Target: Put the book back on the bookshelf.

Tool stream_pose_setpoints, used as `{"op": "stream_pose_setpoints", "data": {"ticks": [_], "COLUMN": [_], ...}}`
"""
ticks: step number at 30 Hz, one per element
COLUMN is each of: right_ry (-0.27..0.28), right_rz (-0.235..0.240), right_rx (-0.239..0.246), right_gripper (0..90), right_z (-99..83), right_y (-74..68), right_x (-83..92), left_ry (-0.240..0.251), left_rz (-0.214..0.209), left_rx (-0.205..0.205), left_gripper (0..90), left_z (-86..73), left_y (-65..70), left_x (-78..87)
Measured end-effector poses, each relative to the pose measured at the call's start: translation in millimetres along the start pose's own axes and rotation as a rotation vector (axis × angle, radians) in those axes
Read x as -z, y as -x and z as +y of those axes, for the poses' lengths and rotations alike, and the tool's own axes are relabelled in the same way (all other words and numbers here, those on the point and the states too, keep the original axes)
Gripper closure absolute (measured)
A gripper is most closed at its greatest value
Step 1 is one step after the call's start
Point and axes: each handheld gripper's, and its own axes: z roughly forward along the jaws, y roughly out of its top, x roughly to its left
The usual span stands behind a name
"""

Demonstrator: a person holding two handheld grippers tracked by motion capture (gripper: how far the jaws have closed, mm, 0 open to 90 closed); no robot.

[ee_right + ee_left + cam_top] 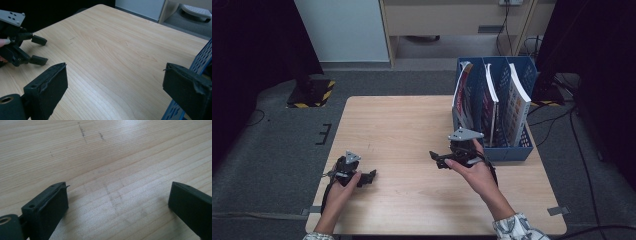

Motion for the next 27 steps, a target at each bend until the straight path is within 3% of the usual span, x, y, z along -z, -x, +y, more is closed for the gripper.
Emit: {"op": "stream_pose_setpoints", "data": {"ticks": [12,18,27], "right_ry": [-0.034,-0.065,-0.157], "right_rz": [0.025,0.059,0.094], "right_rx": [0.023,0.038,0.073], "right_gripper": [7.2,8.1,9.2], "right_z": [-7.4,-14.5,-31.7], "right_y": [-13.0,-26.2,-48.0], "right_x": [-18.0,-39.0,-75.0], "left_ry": [-0.001,-0.001,-0.001], "left_rz": [-0.003,-0.003,-0.003], "left_rx": [-0.003,-0.003,-0.004], "left_gripper": [1.9,1.8,1.7], "left_z": [-0.3,-0.3,-0.4], "left_y": [0.1,0.2,0.2], "left_x": [0.3,0.3,0.3]}}
